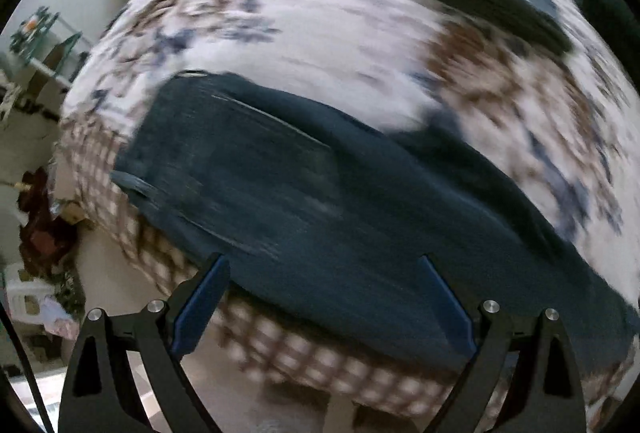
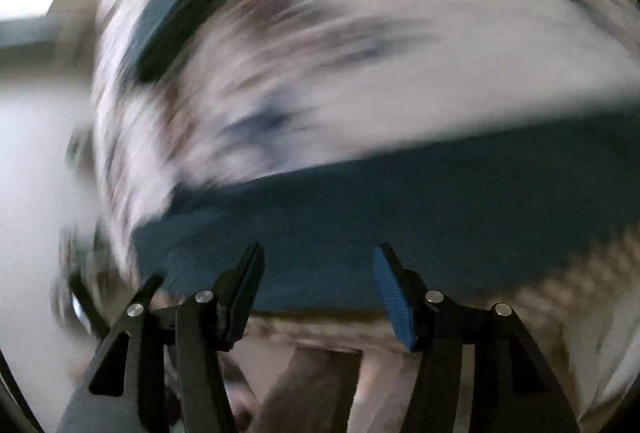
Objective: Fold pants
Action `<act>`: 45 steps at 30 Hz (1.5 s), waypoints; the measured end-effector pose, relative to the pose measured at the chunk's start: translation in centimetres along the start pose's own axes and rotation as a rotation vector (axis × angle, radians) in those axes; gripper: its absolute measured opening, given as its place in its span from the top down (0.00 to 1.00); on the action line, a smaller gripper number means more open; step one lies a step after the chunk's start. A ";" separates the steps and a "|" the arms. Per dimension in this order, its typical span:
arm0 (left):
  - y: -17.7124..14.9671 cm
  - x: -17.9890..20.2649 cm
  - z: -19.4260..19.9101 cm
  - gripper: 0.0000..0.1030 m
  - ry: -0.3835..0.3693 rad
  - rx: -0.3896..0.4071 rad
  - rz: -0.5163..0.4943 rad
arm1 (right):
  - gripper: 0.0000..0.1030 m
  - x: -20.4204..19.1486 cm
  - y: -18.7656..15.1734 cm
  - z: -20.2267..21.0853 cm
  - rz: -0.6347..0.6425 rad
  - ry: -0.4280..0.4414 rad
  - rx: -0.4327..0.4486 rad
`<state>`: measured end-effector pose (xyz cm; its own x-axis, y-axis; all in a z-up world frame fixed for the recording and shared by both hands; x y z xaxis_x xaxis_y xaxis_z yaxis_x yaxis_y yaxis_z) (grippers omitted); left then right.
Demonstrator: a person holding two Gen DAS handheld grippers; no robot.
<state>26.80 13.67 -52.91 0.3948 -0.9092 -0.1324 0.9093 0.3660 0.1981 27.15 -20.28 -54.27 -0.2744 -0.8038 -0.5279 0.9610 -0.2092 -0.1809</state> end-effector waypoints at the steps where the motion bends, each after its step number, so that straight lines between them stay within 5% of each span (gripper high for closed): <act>1: 0.7 -0.8 -0.4 0.07 0.006 -0.006 0.013 | 0.42 -3.3 1.1 -2.5 0.072 0.021 -0.043; 5: 4.0 -4.5 -2.7 0.08 0.007 -0.014 0.036 | 0.42 -15.6 5.6 -13.7 0.314 0.013 -0.209; 8: 5.5 -5.5 -3.7 0.08 -0.013 -0.016 0.027 | 0.42 -19.6 7.3 -19.2 0.368 0.010 -0.319; 10: 5.9 -6.0 -4.3 0.07 -0.036 -0.030 0.027 | 0.43 -20.6 7.7 -22.3 0.423 -0.084 -0.390; 12: 6.0 -6.0 -5.0 0.08 -0.058 -0.053 0.029 | 0.69 -21.0 7.4 -24.4 0.479 -0.147 -0.445; 13: 6.0 -6.0 -5.3 0.08 -0.073 -0.066 0.029 | 0.81 -21.0 7.3 -24.5 0.493 -0.151 -0.443; 20: 5.9 -6.7 -6.8 0.07 -0.100 -0.102 0.008 | 0.95 -20.1 8.8 -19.5 0.335 -0.174 -0.197; 24: 6.1 -7.3 -7.4 0.08 -0.097 -0.118 0.005 | 0.93 -19.2 8.4 -20.5 0.310 -0.155 -0.275; 27: 6.8 -7.5 -7.3 0.07 -0.095 -0.105 0.001 | 0.76 -17.9 10.5 -19.8 0.179 -0.064 -0.284; 29: 7.4 -7.6 -7.0 0.07 -0.093 -0.095 0.002 | 0.51 -16.6 12.6 -17.9 0.091 -0.011 -0.227; 31: 7.9 -7.5 -7.0 0.08 -0.100 -0.094 0.008 | 0.38 -16.3 13.5 -16.6 0.076 0.031 -0.195; 35: 8.5 -6.4 -7.2 0.07 -0.108 -0.097 -0.003 | 0.38 -17.0 11.6 -19.2 0.197 -0.011 -0.366; 36: 8.6 -6.0 -7.2 0.07 -0.109 -0.096 -0.009 | 0.41 -17.1 10.7 -20.4 0.229 -0.018 -0.422; 37: 8.7 -5.5 -7.2 0.07 -0.113 -0.095 -0.021 | 0.67 -16.9 10.0 -21.3 0.254 -0.047 -0.440; 38: 8.8 -5.0 -7.2 0.07 -0.112 -0.091 -0.033 | 0.78 -17.0 9.6 -21.7 0.288 -0.064 -0.439; 41: 8.6 -3.5 -6.3 0.08 -0.103 -0.072 -0.078 | 0.94 -17.3 10.7 -20.3 0.283 -0.085 -0.332; 45: 7.3 -2.6 -6.1 0.08 -0.073 -0.073 -0.126 | 0.91 -15.6 11.4 -20.5 0.170 -0.016 -0.321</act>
<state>33.25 19.95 -57.07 0.2684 -0.9599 -0.0807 0.9593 0.2588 0.1129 41.64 1.34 -65.10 -0.1088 -0.8209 -0.5606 0.9322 0.1115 -0.3442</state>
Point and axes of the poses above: each gripper's, at about its wrist camera, not at the fingertips, and z roughly against the way its jaws point, x to its right, y to its top, the point moved 5 cm from there along -z, roughly the way its jaws point, and after that the axes turned 1 degree about z, right-handed, at the moved point
